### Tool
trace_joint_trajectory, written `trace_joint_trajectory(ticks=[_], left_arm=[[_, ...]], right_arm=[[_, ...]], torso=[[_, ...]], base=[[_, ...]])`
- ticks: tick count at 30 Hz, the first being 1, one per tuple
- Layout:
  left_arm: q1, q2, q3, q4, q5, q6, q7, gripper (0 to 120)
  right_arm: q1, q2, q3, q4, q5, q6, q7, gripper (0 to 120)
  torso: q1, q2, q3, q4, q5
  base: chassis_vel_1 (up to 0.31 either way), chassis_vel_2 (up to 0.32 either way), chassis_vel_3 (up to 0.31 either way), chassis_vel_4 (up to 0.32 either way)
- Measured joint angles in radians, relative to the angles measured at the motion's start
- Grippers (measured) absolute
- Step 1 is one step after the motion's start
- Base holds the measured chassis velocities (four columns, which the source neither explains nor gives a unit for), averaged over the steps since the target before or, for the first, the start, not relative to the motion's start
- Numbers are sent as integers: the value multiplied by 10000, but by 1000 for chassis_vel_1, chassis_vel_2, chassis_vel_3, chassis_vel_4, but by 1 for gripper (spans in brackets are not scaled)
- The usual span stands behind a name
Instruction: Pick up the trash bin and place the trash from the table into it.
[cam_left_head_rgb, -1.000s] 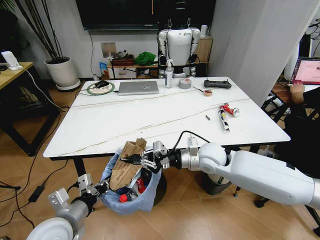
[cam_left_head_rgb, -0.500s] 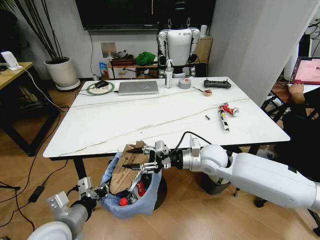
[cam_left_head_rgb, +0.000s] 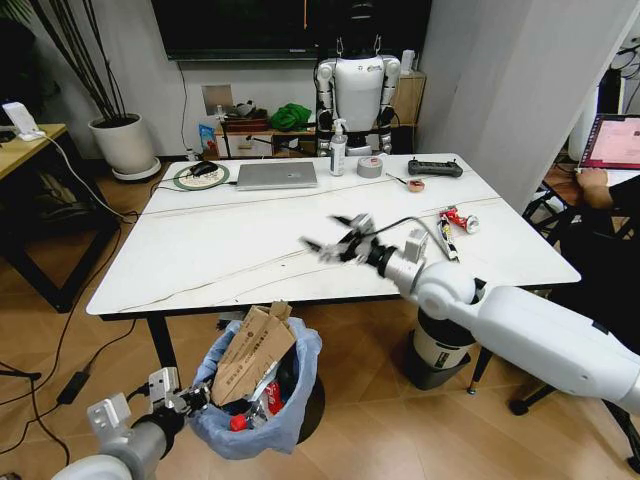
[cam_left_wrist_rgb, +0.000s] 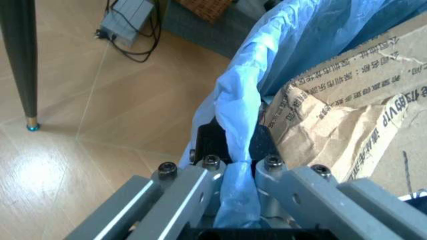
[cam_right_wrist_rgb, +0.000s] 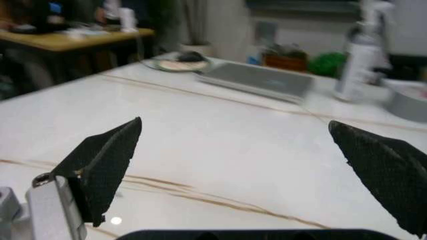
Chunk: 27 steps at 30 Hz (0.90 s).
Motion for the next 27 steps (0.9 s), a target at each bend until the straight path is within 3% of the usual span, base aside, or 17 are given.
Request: trace_joint_trajectory(ticks=[3, 10, 18, 27], left_arm=[[-29, 49, -1, -105, -19, 19, 16, 0], [-19, -64, -29, -201, 51, 34, 69, 0], [3, -209, -92, -243, 117, 34, 94, 0], [-48, -322, -80, -244, 147, 34, 117, 0]], right_arm=[[-59, 97, 403, -656, 498, -742, 780, 100], [-98, 230, 769, -1924, 1632, -1382, 487, 100], [127, 468, 688, -3366, 1612, -1548, -442, 100], [229, 639, 665, -4305, 1671, -1655, -628, 97]], torso=[[0, 0, 0, 0, 0], [0, 0, 0, -1, 0], [1, 0, 1, 1, 0], [0, 0, 0, 0, 0]], base=[[0, 0, 0, 0], [0, 0, 0, 0], [0, 0, 0, 0], [0, 0, 0, 0]])
